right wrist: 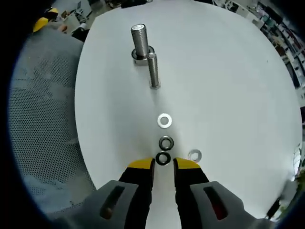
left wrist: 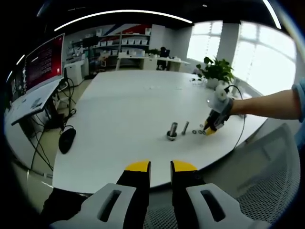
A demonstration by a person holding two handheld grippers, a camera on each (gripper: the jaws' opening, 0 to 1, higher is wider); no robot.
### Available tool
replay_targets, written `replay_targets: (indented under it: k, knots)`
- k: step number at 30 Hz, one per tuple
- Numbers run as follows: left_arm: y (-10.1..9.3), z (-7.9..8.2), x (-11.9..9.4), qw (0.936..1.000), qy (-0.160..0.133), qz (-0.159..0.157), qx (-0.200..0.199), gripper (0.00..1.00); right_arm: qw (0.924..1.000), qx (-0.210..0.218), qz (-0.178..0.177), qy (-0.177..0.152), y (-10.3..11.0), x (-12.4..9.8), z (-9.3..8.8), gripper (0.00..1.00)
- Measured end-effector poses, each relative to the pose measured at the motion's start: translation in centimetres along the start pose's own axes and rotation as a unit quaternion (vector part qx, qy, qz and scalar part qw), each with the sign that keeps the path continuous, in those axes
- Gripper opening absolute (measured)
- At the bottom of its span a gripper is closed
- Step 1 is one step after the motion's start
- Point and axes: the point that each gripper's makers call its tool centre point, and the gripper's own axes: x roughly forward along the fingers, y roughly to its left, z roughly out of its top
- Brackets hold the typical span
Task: Place the washer onto the threaded stud by aligning its center hole with the stud, sliding it down to the base, and recovering from edge contact or off-axis alignment until the washer reaches the visible bottom stop.
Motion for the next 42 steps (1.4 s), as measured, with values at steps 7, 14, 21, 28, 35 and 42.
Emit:
replay_targets:
  k: [7, 14, 21, 28, 35, 42]
  knots:
    - [0.0, 0.0, -0.1, 1.0000, 0.000, 0.001, -0.002, 0.14, 0.9999, -0.005, -0.002, 0.010, -0.1, 0.0, 0.1, 0.15]
    - [0.1, 0.0, 0.0, 1.0000, 0.000, 0.001, -0.004, 0.14, 0.9995, -0.026, -0.011, 0.017, 0.1, 0.1, 0.1, 0.14]
    - [0.1, 0.0, 0.0, 1.0000, -0.002, 0.001, -0.005, 0.14, 0.9967, -0.065, -0.048, -0.007, -0.4, 0.3, 0.0, 0.03]
    - [0.0, 0.0, -0.1, 1.0000, -0.001, 0.000, -0.007, 0.14, 0.9982, -0.049, -0.034, -0.006, -0.3, 0.4, 0.2, 0.06]
    - [0.0, -0.2, -0.1, 1.0000, 0.003, -0.003, -0.006, 0.14, 0.9998, 0.004, 0.007, -0.021, 0.8, 0.4, 0.8, 0.17]
    - [0.0, -0.2, -0.1, 1.0000, 0.003, -0.003, -0.006, 0.13, 0.9996, -0.010, 0.005, -0.027, 1.4, 0.4, 1.6, 0.22]
